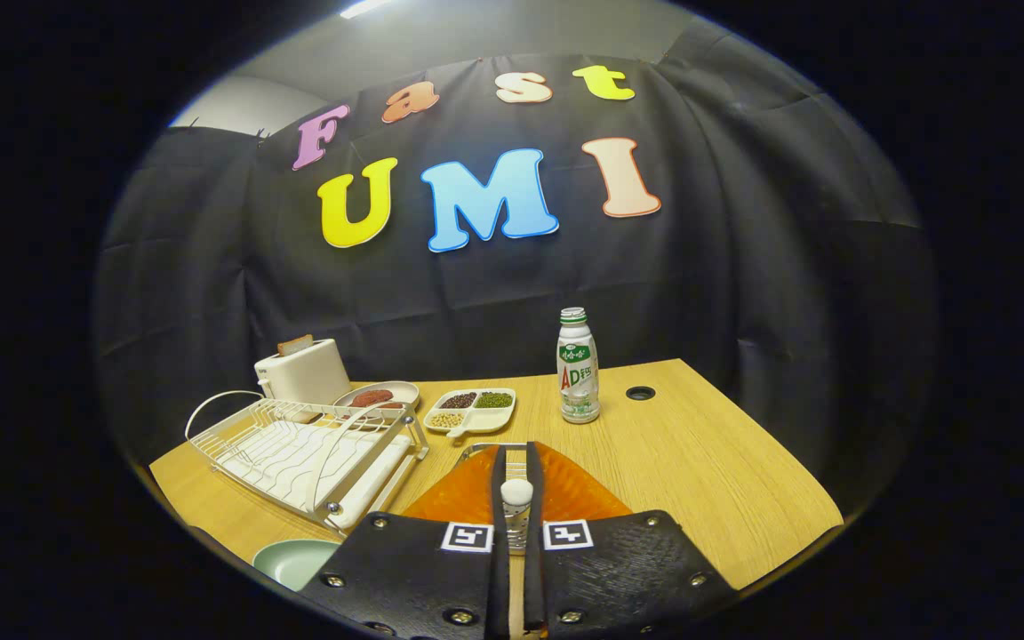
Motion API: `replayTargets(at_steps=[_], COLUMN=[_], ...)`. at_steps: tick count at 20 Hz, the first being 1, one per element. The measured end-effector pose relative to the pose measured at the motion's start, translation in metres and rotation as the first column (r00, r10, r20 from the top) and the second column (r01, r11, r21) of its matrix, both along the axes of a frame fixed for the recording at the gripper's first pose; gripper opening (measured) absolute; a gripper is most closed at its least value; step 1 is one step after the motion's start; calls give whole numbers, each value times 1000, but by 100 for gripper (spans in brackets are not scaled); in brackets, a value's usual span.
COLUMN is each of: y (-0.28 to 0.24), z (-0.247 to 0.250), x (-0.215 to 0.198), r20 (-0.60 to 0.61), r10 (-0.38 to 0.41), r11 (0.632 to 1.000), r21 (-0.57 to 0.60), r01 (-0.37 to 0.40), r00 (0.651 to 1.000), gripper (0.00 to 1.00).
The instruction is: Take the plate from the dish rack, then take the spoon from the basket and place it into the plate.
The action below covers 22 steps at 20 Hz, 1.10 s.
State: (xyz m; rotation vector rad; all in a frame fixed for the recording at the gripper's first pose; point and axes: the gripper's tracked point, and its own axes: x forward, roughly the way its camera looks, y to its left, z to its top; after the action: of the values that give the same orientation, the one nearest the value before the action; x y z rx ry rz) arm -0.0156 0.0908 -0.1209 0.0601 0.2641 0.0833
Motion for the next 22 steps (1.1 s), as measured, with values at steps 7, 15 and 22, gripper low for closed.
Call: replayTargets(at_steps=[7,15,22], y=[-2,5,10], z=[50,100,139], x=[-5,-26,-47], r20=[18,8,29], r10=[-3,-13,-29], r11=[999,999,998], r21=[-41,-50,-55], r01=[4,14,30], r00=[1000,1000,999], gripper=[6,6,6])
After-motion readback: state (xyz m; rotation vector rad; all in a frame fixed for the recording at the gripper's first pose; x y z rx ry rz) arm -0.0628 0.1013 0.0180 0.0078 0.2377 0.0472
